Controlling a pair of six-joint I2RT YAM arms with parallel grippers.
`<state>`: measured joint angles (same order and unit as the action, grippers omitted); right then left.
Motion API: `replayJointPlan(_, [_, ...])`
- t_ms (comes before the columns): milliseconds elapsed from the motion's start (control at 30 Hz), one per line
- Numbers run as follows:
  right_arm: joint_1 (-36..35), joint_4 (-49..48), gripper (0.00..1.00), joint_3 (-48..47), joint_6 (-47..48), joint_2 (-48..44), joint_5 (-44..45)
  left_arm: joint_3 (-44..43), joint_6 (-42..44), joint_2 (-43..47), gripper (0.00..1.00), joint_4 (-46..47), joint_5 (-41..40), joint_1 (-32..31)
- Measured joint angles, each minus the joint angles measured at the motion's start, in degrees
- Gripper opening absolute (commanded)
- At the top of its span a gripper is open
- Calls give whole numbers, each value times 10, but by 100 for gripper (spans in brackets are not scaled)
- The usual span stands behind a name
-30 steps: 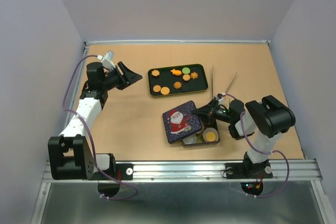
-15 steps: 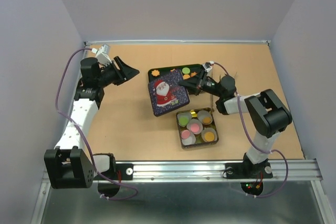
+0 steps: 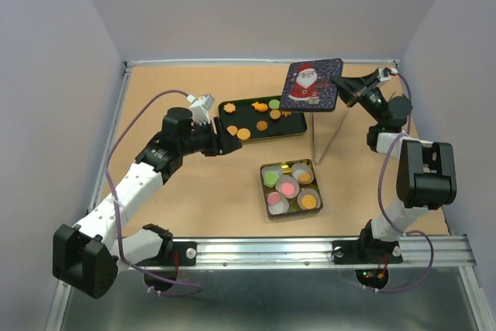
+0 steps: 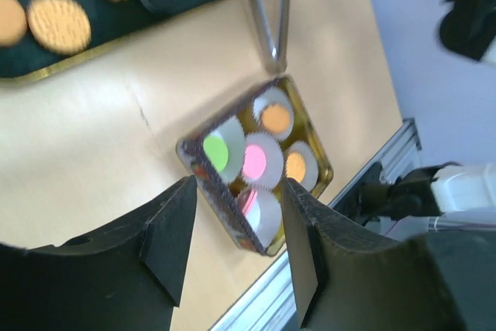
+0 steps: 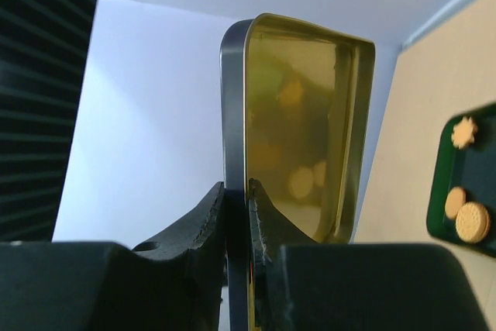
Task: Pack the cookies
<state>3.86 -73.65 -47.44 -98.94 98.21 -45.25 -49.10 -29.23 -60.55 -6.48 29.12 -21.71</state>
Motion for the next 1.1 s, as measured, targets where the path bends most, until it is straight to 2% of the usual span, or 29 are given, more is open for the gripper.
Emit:
replayJointPlan(167, [59,-6,0,21,-12,-71,-14,44,-9,-37,56,-8,-48,-63])
replayJointPlan(500, [62,-6,0,107,-16,-107,-33,35,-17,-147,53,-15,-132,-183])
replayJointPlan(833, [62,-5,0,117,-17,-111,-48,-6,-22,-203,52,-16,-176,-241])
replayJointPlan(1100, [62,-5,0,118,-17,-111,-52,-40,-21,-257,48,-33,-218,-261])
